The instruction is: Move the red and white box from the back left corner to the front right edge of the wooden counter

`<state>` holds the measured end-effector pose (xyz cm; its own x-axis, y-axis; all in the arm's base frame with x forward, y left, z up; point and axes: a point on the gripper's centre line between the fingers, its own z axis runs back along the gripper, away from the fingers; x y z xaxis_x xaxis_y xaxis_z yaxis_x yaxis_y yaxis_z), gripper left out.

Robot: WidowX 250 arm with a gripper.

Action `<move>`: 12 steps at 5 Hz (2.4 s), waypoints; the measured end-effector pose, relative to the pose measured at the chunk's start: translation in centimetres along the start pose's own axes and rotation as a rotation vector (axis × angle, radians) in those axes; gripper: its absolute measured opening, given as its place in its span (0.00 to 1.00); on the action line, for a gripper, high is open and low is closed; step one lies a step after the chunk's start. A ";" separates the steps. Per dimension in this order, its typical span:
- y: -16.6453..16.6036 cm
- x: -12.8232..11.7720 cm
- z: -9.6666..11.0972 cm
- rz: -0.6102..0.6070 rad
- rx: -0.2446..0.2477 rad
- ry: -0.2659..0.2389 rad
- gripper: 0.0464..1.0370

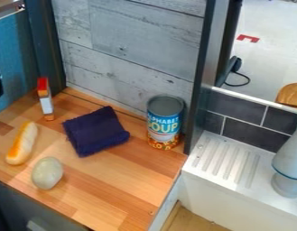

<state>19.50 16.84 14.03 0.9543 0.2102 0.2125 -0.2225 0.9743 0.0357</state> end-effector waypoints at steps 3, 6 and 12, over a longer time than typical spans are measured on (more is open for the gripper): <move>2.5 3.1 -4.5 0.177 0.018 -0.003 0.96; 4.5 7.4 -6.3 0.283 -0.002 -0.030 0.96; 2.9 15.1 -12.8 0.391 0.025 -0.023 0.96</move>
<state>35.79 23.85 4.81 0.7920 0.5627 0.2367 -0.5733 0.8188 -0.0283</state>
